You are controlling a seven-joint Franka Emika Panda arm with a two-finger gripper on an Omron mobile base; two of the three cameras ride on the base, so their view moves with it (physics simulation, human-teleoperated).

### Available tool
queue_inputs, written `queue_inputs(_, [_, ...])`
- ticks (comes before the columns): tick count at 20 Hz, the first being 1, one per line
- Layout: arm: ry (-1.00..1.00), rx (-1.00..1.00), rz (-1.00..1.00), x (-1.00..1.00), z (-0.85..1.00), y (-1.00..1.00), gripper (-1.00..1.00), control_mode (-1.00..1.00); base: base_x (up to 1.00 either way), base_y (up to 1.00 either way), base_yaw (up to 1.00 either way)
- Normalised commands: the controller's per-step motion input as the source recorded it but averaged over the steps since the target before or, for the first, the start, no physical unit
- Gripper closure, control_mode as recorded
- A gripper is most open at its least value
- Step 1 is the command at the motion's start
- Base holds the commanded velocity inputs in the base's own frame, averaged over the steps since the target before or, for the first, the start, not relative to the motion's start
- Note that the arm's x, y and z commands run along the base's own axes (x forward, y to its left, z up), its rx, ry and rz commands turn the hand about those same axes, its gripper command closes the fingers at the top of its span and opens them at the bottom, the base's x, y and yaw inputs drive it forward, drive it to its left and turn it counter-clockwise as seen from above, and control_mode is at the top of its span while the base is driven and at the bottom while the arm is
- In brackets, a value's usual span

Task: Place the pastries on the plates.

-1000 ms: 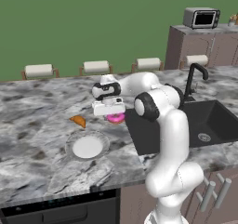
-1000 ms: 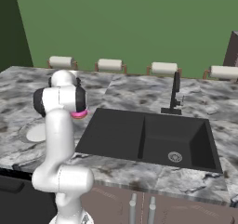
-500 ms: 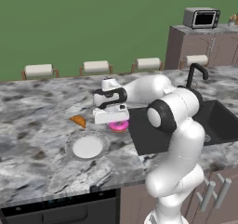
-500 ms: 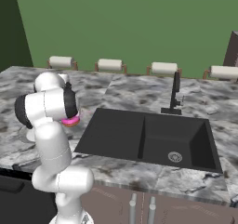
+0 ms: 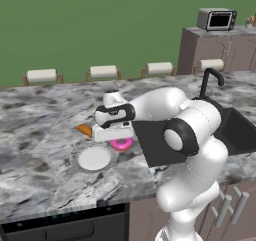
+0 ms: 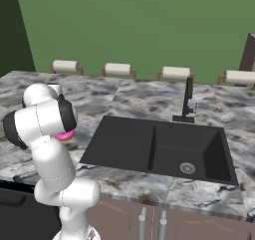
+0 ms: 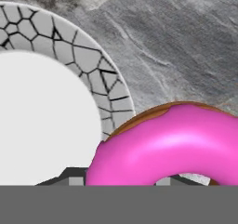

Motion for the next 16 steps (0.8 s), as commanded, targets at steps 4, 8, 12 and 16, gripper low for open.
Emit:
queue_inputs(4, [0.00, 0.00, 0.00, 0.00, 0.00, 0.52, 1.00, -1.00, 0.00, 0.00, 0.00])
queue_inputs(8, [0.01, 0.00, 0.00, 0.00, 0.00, 0.43, 1.00, -1.00, 0.00, 0.00, 0.00])
queue_inputs(12, [0.02, 0.00, 0.00, -0.04, 0.00, 0.44, 1.00, -1.00, 0.00, 0.00, 0.00])
queue_inputs(16, [0.03, 0.00, 0.00, 0.00, 0.00, 0.39, 1.00, -1.00, 0.00, 0.00, 0.00])
